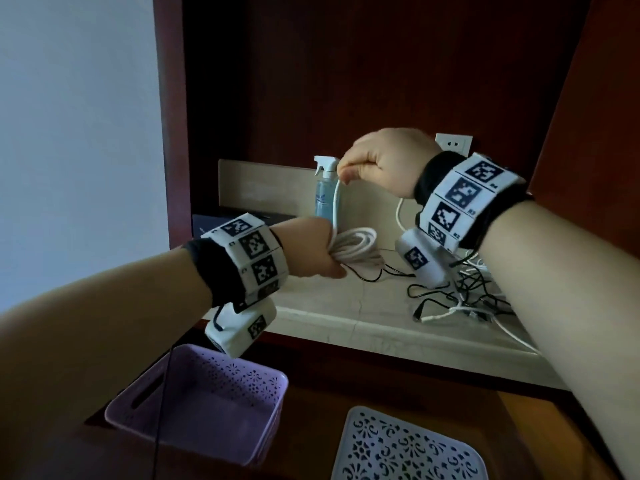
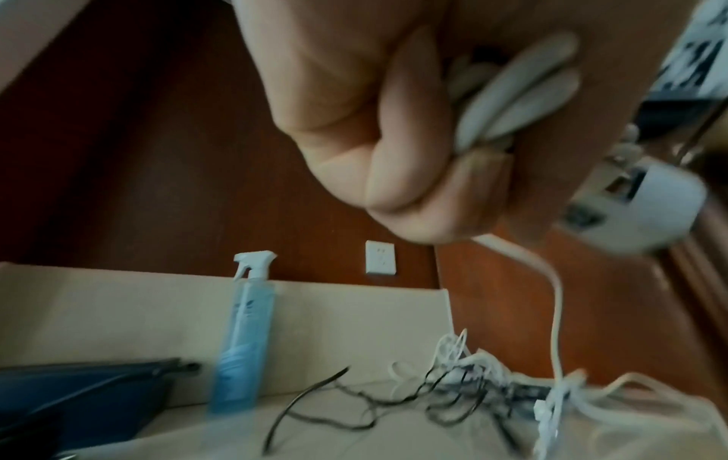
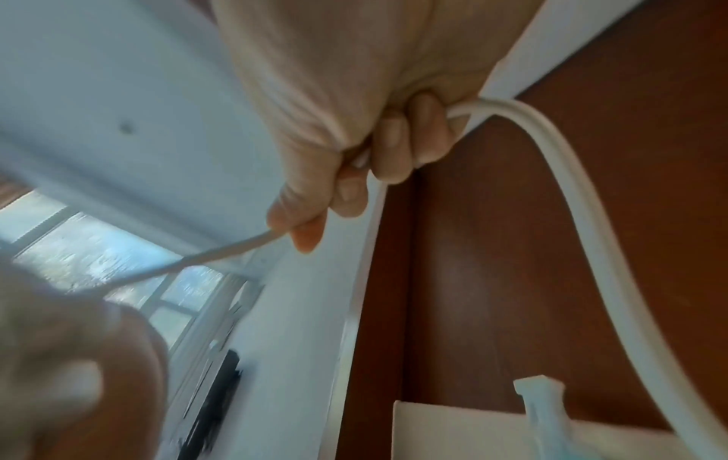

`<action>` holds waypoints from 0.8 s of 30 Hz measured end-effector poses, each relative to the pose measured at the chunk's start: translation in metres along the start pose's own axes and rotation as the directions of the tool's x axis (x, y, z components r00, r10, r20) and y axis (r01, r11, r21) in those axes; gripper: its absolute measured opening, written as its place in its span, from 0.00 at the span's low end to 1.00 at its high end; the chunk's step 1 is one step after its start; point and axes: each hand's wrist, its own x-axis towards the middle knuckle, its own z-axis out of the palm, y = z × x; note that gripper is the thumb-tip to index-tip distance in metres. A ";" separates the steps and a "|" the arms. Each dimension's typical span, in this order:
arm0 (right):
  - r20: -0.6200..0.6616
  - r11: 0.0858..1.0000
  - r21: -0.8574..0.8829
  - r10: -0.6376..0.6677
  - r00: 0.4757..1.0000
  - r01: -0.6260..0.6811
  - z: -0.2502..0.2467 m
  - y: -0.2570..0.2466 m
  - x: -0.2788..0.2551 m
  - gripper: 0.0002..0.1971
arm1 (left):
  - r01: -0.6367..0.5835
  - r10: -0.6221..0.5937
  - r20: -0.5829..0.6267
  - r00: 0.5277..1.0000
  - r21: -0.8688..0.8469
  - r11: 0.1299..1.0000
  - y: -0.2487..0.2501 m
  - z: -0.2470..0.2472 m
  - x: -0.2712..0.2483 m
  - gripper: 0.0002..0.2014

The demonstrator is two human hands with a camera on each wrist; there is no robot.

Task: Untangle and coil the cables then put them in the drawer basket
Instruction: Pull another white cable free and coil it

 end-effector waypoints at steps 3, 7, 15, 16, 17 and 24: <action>0.022 0.961 0.200 0.193 0.981 -0.193 0.020 0.012 -0.006 0.10 | 0.016 -0.053 -0.159 0.986 -0.224 0.974 0.003 -0.017 -0.005 0.10; 0.069 0.915 0.267 0.295 0.953 -0.303 0.054 0.003 -0.010 0.12 | -0.028 -0.177 -0.246 0.953 -0.655 0.755 -0.005 -0.033 -0.002 0.08; 0.122 0.968 0.012 0.246 0.962 -0.249 0.072 0.000 -0.009 0.15 | 0.016 -0.270 -0.209 0.940 -0.764 0.646 -0.029 -0.026 0.005 0.07; 0.119 0.979 -0.066 0.200 0.973 -0.193 0.070 -0.005 -0.011 0.15 | 0.057 -0.297 -0.226 0.928 -0.701 0.711 -0.034 -0.025 0.008 0.05; 0.114 0.980 -0.158 0.139 0.984 -0.120 0.069 -0.012 -0.012 0.15 | 0.093 -0.325 -0.247 0.913 -0.650 0.754 -0.038 -0.024 0.011 0.03; 0.174 0.844 -0.505 -0.102 0.979 0.178 0.052 -0.044 -0.022 0.11 | 0.240 -0.292 -0.349 0.891 -0.183 0.953 -0.026 -0.007 0.020 0.21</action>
